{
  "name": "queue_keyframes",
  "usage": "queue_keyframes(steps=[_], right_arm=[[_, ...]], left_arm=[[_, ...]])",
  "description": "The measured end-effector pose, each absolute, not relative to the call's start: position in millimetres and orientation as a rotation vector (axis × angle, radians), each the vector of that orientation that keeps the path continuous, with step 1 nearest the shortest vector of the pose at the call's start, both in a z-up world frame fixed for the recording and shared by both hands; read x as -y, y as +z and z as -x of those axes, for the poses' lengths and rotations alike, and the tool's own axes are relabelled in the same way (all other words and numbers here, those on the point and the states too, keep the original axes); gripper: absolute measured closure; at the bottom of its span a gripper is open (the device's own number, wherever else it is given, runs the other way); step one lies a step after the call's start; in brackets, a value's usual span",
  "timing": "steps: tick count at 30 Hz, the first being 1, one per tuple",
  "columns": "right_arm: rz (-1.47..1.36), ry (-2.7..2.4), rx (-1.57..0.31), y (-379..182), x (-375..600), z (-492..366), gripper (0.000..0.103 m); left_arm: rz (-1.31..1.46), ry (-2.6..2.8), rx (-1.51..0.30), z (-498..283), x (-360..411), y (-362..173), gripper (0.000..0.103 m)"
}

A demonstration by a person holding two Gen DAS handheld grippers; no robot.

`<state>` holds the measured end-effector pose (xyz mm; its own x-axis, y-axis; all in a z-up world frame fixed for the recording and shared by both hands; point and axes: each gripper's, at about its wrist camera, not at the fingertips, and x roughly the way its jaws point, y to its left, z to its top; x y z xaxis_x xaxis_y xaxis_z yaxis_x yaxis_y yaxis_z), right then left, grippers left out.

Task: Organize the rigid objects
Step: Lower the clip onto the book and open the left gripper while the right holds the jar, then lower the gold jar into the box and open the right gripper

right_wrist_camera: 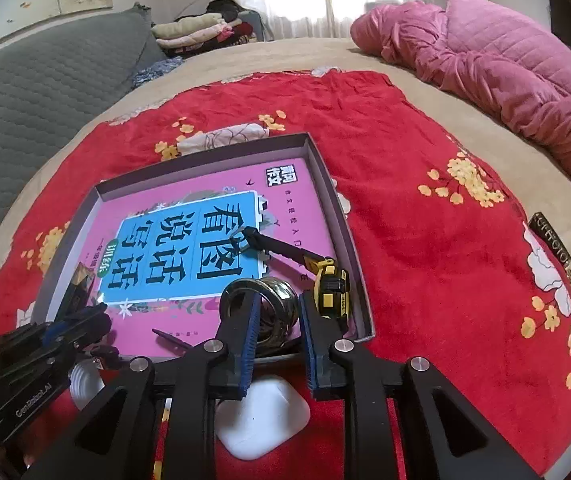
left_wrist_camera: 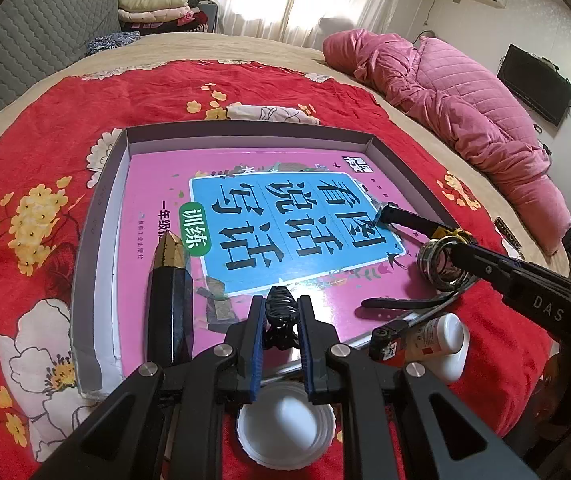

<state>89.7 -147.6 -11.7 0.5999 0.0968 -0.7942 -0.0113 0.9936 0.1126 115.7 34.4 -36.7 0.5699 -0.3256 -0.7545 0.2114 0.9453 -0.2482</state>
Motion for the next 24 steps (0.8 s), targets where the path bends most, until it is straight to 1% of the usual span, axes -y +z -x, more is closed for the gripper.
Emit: queue_keyframes(steps=[2,4,7,24], right_arm=[[-0.093,0.065,-0.924,-11.1,146.2,-88.8,0.080],[-0.088,0.075,-0.922,-10.8,144.3,-87.4,0.074],[-0.074,0.085,-0.919,-10.3,140.5,-86.0,0.068],[0.007,0.115,-0.899,-6.4,126.8,-74.1,0.065]], left_arm=[[0.136,-0.316,-0.911,-115.7,-34.5,-36.7,0.087],[0.134,-0.313,-0.911,-115.9,-34.9,-36.8,0.087],[0.133,-0.312,-0.911,-116.0,-35.4,-37.1,0.087],[0.132,-0.309,-0.916,-118.0,-40.6,-38.7,0.087]])
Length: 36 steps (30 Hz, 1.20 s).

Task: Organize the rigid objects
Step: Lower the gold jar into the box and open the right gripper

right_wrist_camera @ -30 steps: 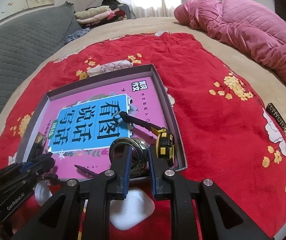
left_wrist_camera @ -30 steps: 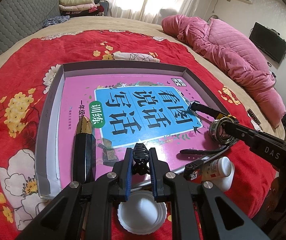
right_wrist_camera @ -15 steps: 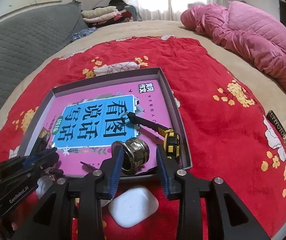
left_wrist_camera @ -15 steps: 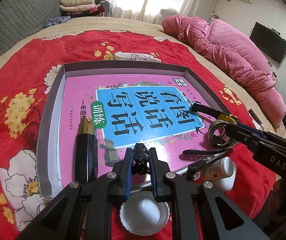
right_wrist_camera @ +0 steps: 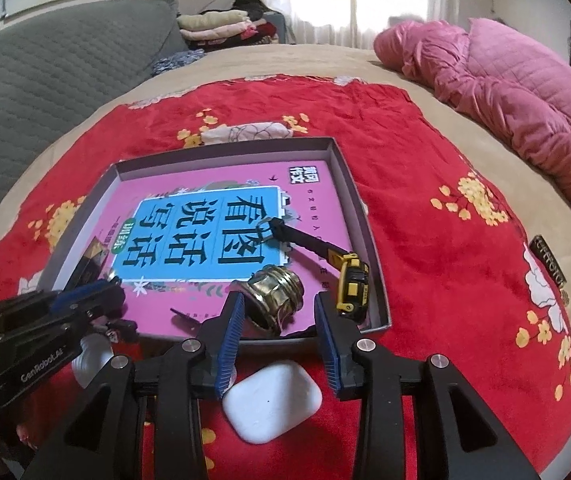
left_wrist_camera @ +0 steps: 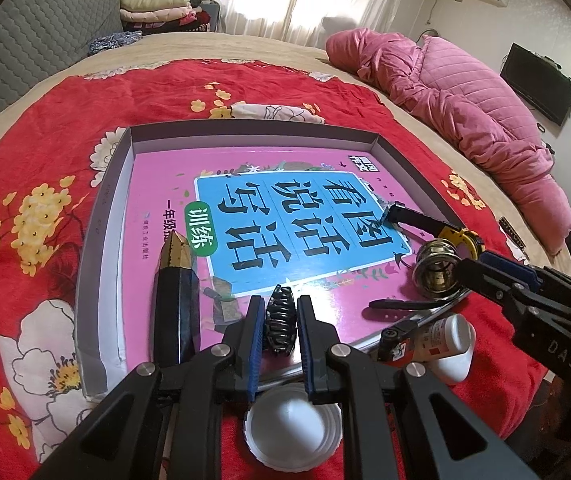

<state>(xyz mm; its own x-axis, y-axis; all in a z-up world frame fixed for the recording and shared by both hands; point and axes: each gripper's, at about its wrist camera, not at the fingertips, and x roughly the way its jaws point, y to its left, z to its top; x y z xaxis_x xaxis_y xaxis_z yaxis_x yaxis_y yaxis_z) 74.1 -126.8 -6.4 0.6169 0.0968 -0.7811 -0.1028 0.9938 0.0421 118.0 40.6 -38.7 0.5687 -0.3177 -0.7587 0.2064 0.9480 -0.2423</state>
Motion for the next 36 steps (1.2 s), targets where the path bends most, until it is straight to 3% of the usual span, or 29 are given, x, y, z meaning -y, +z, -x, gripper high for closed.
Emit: queue_keyframes(steps=[5,7,13,19,30,36], right_arm=[[0.014,0.130,-0.863,2.1,123.8,-69.7,0.063],[0.006,0.124,-0.860,3.8,125.8,-69.9,0.056],[-0.007,0.113,-0.870,2.9,130.6,-68.8,0.055],[-0.005,0.109,-0.871,2.8,131.3,-67.7,0.055],[-0.001,0.102,-0.877,2.9,132.4,-66.7,0.054],[0.001,0.102,-0.873,4.1,133.3,-65.6,0.053]], left_arm=[[0.131,-0.307,-0.916,-117.5,-38.4,-38.6,0.087],[0.131,-0.308,-0.916,-117.5,-38.4,-38.6,0.087],[0.129,-0.306,-0.917,-118.3,-39.7,-39.0,0.086],[0.123,-0.285,-0.918,-120.3,-40.8,-41.1,0.076],[0.123,-0.284,-0.918,-120.8,-41.0,-41.2,0.074],[0.121,-0.294,-0.910,-119.2,-40.9,-39.5,0.062]])
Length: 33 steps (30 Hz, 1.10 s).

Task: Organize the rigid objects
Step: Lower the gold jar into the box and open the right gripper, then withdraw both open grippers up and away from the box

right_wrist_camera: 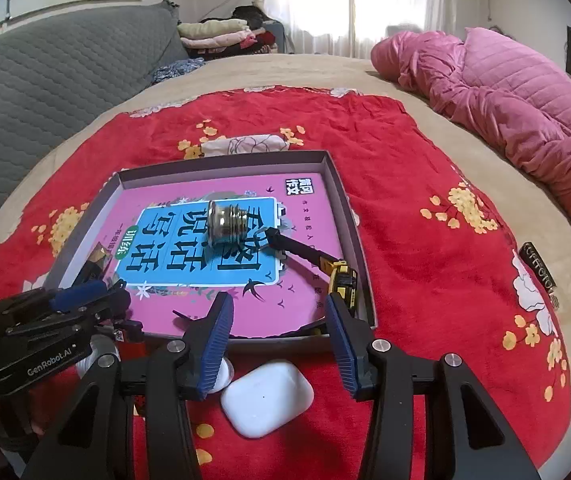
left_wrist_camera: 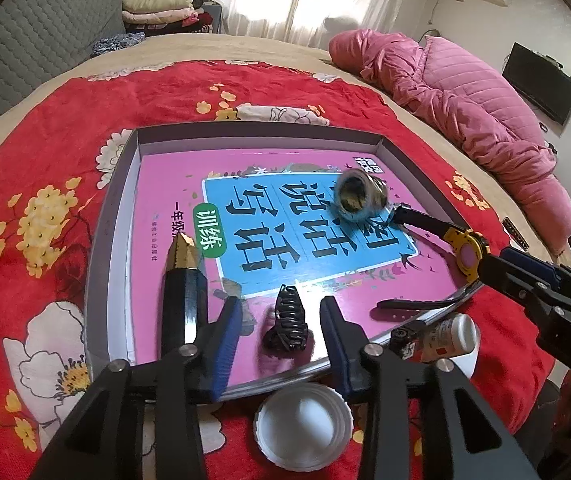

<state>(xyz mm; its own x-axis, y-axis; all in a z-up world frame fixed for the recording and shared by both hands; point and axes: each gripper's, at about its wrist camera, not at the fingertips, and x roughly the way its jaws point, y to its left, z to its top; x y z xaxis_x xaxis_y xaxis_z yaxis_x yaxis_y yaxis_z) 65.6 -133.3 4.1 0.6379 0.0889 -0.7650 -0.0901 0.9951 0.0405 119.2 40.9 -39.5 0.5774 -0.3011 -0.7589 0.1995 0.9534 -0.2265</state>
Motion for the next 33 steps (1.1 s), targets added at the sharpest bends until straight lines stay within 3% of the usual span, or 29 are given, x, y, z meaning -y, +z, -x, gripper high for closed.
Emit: queue_keyframes(steps=[8,14,33], right_arm=[[0.001,0.102,-0.871,4.9,134.4,-65.4,0.052],[0.001,0.102,-0.870,5.5,134.9,-65.5,0.048],[-0.002,0.094,-0.859,8.4,139.8,-63.8,0.047]], left_arm=[[0.128,-0.298,-0.903,-117.9,-40.4,-36.3,0.061],[0.129,-0.296,-0.878,-113.7,-41.6,-30.3,0.054],[0.151,-0.287,-0.795,-100.9,-53.3,-9.4,0.052]])
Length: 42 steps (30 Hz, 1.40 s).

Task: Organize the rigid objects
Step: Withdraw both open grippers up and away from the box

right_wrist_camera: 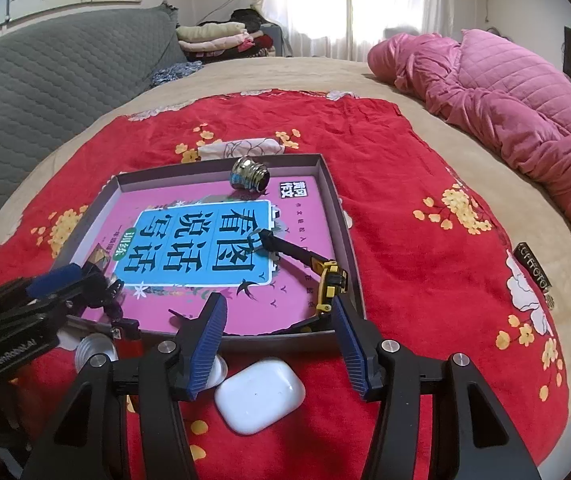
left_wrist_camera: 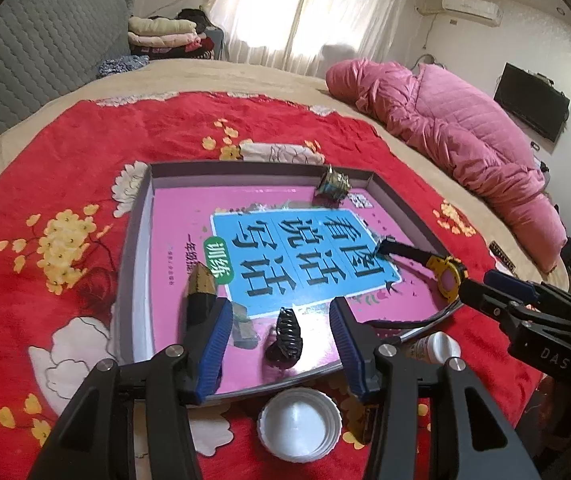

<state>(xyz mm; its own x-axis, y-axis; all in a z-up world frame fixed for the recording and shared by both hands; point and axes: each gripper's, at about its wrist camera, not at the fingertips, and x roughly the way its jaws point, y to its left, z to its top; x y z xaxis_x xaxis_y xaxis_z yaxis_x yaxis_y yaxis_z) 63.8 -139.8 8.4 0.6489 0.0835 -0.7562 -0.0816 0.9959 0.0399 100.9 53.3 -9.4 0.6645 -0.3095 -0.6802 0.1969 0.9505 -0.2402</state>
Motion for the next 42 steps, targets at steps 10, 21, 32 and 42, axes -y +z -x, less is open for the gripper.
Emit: queue_keyframes(steps=[10,21,32,42], right_arm=[[-0.011,0.093,-0.844,15.2,144.8,-57.9,0.043],[-0.013,0.101,-0.807,27.8,147.7,-49.3,0.038],[-0.021,0.123,-0.779,36.2,148.2,-41.1,0.033],[-0.032,0.136,-0.749,44.5,156.5,-29.0,0.032]], left_arm=[[0.166,-0.251,-0.763,-92.8,-66.1,-0.7,0.045],[0.151,-0.225,-0.745,-78.0,-69.3,9.7,0.045],[0.142,-0.207,-0.741,-63.7,-67.0,20.2,0.045],[0.118,-0.214,-0.738,-51.8,-56.4,30.0,0.045]])
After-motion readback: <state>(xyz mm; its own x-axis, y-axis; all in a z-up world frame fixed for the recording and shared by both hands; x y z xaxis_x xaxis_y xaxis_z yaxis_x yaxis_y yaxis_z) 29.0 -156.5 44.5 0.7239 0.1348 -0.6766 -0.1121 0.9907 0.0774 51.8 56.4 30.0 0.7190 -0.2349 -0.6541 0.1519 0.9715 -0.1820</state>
